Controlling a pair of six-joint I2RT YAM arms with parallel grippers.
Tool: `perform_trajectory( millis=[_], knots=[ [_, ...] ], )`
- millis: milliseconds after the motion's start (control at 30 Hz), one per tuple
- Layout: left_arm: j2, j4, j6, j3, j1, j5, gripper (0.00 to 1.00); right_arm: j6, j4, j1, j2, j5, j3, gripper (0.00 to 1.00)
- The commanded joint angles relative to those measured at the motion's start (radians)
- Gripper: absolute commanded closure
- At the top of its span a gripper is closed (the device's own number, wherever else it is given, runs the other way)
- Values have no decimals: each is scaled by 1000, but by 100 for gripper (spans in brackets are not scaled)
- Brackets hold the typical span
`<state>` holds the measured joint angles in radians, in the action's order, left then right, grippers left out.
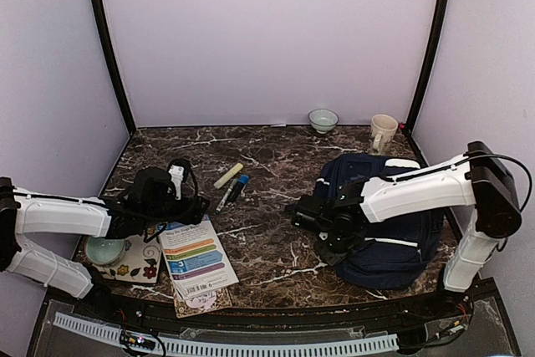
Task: Pack the student bag
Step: Move the student bag to the center of the board.
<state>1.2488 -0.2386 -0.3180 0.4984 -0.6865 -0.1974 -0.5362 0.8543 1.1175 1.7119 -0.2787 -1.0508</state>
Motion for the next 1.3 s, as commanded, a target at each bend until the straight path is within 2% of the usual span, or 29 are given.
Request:
perform_trajectory(
  millis=[0,200,333,500,567,733,967,1033,1267],
  knots=[
    [-28,-21,3,-20,-1,14,22,34,-237,7,122,160,-71,100],
    [-45,-22,2,-24,-1,26,23,73,-292,2,277,146,-257,100],
    [-48,-29,1,-26,-1,46,24,94,-320,-45,347,132,-367,100],
    [-59,-29,3,-27,-1,65,24,97,-381,-130,366,214,-393,100],
    [-66,-30,5,-27,-1,73,24,98,-403,-146,339,230,-370,89],
    [-76,-68,15,-39,-2,131,24,119,-427,-156,210,238,-298,52],
    [-59,-127,32,-33,-51,217,25,107,-445,-175,-50,126,-156,29],
    [-49,-131,55,-17,-89,203,25,93,-443,-182,-107,58,-113,24],
    [88,-116,167,101,-284,172,26,-1,-413,-199,-359,-153,87,24]
  ],
)
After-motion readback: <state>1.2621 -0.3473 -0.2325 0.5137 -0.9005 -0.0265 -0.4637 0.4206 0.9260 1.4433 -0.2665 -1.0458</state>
